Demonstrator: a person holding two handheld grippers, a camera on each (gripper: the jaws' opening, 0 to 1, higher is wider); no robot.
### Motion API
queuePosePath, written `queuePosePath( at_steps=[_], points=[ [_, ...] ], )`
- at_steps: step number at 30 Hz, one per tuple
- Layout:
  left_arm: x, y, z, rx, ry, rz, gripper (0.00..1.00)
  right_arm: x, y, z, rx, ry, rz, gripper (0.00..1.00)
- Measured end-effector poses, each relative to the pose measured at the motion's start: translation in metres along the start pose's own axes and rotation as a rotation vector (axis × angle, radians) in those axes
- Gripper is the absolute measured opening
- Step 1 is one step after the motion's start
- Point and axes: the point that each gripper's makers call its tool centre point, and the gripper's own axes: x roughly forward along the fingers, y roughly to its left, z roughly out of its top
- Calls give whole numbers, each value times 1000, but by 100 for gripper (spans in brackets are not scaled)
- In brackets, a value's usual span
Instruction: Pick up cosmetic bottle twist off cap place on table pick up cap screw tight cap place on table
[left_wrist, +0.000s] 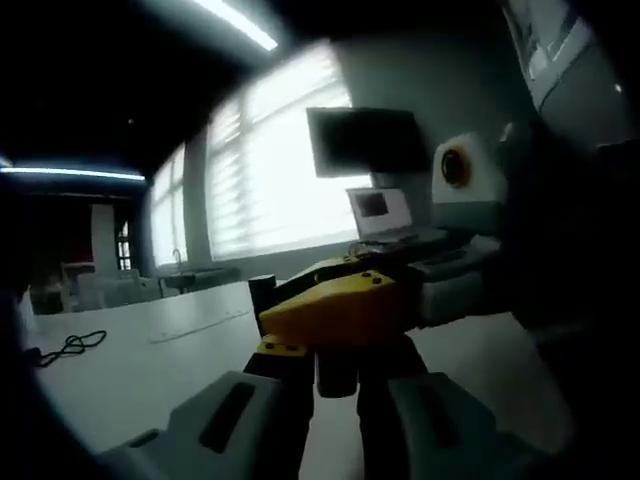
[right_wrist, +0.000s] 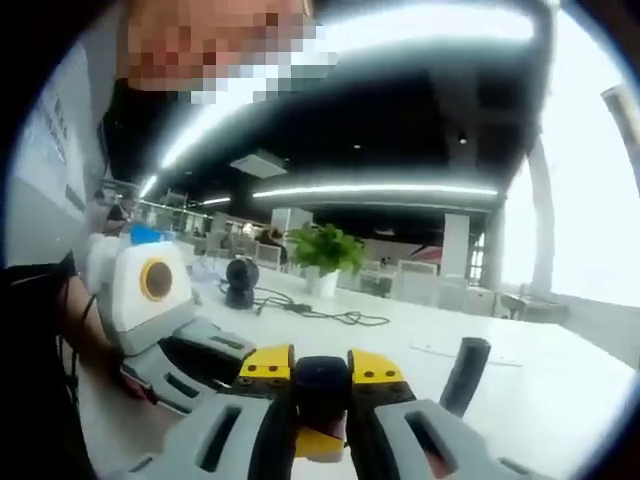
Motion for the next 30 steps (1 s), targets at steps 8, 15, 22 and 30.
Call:
queuePosePath(
  at_steps=[8,15,22,30],
  points=[
    [-8,-8,5,-71,-4,-61,1,-4,7,5,69,-2,152,10],
    [-17,-22,11,-105,-16,-130,1,-8,19,8,90,7,312,10],
    [-25,-31,17,-111,-30,-182,2,-13,22,9,94,1,412,11],
    [-27,-36,19,-119,-24,-213,4,-13,26,10,102,4,501,11]
  ],
)
